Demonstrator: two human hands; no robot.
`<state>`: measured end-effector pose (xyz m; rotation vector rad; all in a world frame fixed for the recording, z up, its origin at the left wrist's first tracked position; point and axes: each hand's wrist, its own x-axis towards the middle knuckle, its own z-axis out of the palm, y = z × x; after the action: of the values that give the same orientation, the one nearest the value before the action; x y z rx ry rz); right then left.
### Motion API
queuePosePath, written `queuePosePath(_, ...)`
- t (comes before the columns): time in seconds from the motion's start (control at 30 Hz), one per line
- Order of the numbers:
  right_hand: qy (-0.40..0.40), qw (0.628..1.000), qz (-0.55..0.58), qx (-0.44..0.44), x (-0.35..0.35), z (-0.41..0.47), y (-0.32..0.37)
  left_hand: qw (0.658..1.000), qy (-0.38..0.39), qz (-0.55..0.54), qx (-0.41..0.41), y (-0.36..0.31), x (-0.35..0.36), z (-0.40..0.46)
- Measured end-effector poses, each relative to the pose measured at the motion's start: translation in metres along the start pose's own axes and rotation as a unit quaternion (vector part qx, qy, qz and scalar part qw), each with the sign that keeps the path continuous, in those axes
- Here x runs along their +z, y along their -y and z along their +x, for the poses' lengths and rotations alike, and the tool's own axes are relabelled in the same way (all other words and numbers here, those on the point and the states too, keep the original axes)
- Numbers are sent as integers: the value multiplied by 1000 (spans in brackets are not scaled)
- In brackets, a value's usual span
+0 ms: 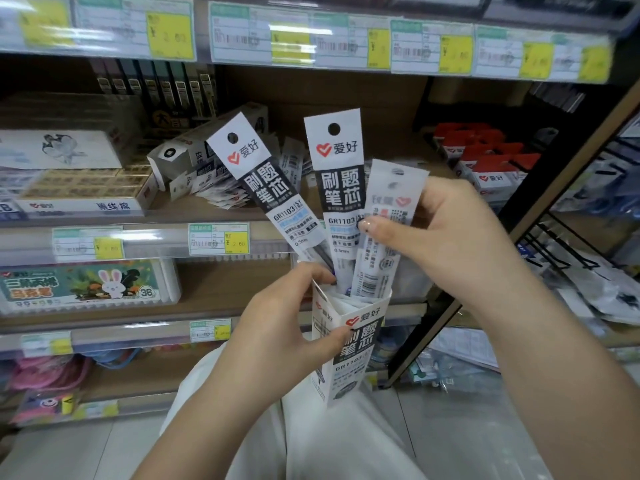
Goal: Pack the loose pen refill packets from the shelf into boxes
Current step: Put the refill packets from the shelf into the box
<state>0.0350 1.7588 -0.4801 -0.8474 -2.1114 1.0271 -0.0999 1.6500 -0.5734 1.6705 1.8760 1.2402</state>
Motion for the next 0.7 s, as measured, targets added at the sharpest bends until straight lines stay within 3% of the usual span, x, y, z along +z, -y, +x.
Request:
queuePosePath(0.3, 87, 982, -167, 28, 11, -5, -16, 1000, -9, -10, -9, 1, 2, 1)
queuePosePath(0.5, 36, 986, -164, -22, 5, -5, -7, 1000, -7, -13, -10, 0, 1, 1)
queuePosePath(0.7, 90, 971, -220, 18, 14, -3, -15, 1000, -11, 2, -12, 1, 0, 0)
